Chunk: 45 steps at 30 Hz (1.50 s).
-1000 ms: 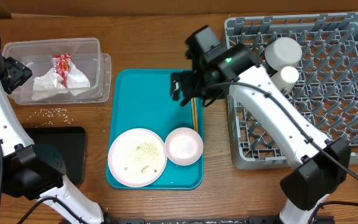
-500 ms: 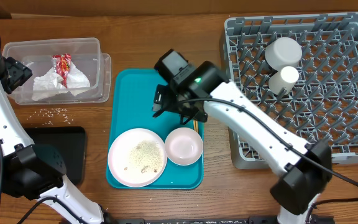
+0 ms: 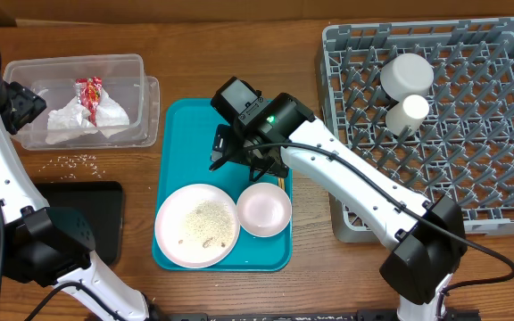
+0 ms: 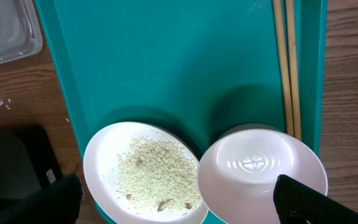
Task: Sort waste into correct bins and load items into the dishwasher
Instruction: 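Lower the right gripper onto the pink-rimmed bowl and grasp its rim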
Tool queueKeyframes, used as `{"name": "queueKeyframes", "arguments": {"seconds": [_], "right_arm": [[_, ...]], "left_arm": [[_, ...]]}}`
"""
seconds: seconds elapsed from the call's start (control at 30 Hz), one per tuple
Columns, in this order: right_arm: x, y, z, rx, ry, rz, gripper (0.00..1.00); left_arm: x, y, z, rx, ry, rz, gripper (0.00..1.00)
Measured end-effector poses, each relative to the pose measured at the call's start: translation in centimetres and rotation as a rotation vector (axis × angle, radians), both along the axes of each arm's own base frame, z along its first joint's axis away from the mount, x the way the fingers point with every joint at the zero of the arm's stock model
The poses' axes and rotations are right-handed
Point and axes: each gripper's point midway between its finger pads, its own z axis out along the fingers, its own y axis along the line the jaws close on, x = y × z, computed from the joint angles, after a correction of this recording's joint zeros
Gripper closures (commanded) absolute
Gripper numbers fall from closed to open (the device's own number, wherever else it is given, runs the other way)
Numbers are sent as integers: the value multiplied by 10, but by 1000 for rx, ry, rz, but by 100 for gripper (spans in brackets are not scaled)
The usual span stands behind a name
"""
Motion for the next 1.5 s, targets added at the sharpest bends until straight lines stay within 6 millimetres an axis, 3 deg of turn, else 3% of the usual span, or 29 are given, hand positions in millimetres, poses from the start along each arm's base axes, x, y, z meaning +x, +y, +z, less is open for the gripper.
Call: {"name": "queueKeyframes", "arguments": {"seconds": [1.5], "right_arm": [[1, 1, 0, 3, -2, -3, 0]], "left_arm": [[0, 0, 0, 0, 0, 0, 0]]}}
